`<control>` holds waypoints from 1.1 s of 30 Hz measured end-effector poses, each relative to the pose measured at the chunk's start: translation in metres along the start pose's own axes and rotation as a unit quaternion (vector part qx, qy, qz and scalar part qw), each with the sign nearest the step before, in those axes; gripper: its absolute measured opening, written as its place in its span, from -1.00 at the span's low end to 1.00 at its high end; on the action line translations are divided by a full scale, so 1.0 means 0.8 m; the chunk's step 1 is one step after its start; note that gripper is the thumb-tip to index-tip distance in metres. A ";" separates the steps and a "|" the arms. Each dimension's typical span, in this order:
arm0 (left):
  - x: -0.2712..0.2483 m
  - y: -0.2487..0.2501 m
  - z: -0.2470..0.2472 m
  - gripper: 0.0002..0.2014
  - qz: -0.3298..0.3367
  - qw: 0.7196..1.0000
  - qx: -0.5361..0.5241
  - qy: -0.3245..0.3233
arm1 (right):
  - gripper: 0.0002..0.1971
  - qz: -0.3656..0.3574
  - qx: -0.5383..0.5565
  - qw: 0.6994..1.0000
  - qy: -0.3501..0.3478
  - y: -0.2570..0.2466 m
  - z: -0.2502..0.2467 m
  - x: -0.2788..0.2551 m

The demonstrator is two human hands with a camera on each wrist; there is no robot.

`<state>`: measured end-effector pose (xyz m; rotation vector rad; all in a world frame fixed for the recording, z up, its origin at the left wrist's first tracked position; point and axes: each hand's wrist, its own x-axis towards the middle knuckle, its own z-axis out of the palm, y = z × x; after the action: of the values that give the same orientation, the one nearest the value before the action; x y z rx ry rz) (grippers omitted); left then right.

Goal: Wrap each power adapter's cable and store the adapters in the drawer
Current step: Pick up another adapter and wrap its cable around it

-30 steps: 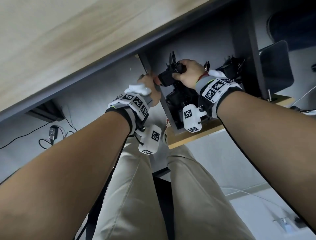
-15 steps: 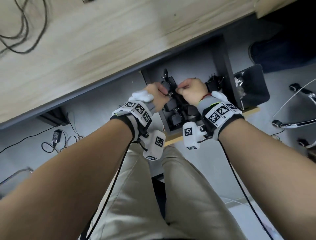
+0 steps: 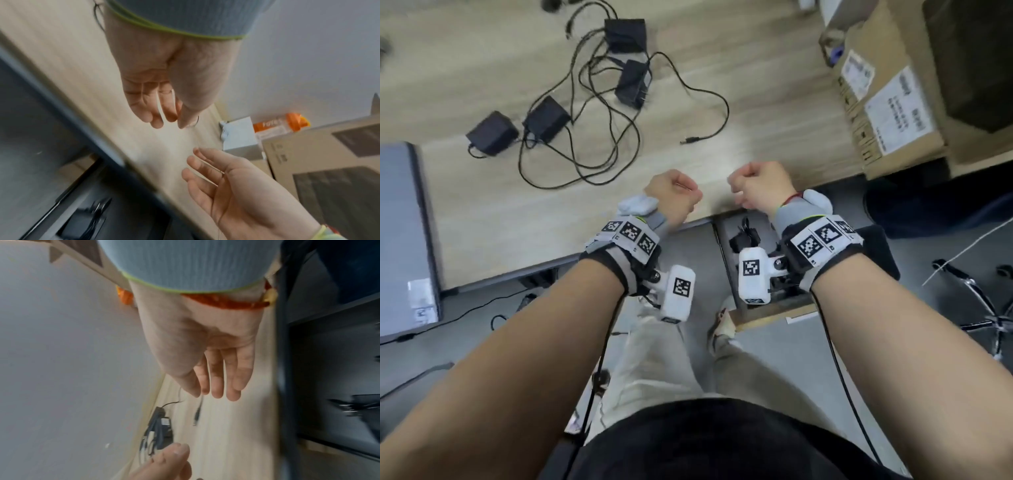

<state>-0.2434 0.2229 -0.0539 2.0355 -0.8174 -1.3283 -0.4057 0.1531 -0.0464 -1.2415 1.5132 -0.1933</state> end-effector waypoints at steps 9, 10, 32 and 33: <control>0.054 0.000 -0.193 -0.88 0.005 0.995 0.005 0.102 | -0.93 -0.045 0.005 0.999 -0.020 -0.161 0.117 0.031; 0.063 -0.008 -0.218 -0.85 -0.003 0.993 0.010 0.116 | -0.92 -0.046 -0.003 0.999 -0.026 -0.176 0.138 0.037; 0.199 -0.093 -0.432 -0.67 -0.159 0.955 0.244 0.055 | -0.93 -0.068 -0.098 0.991 -0.057 -0.296 0.300 0.105; 0.196 -0.090 -0.436 -0.73 -0.182 0.951 0.247 0.028 | -0.94 -0.074 -0.096 0.991 -0.057 -0.300 0.297 0.104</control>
<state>0.1439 0.1974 -0.0777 2.7113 -0.8376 -1.3436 -0.0631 0.0989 -0.0222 -1.4939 1.3665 -0.0730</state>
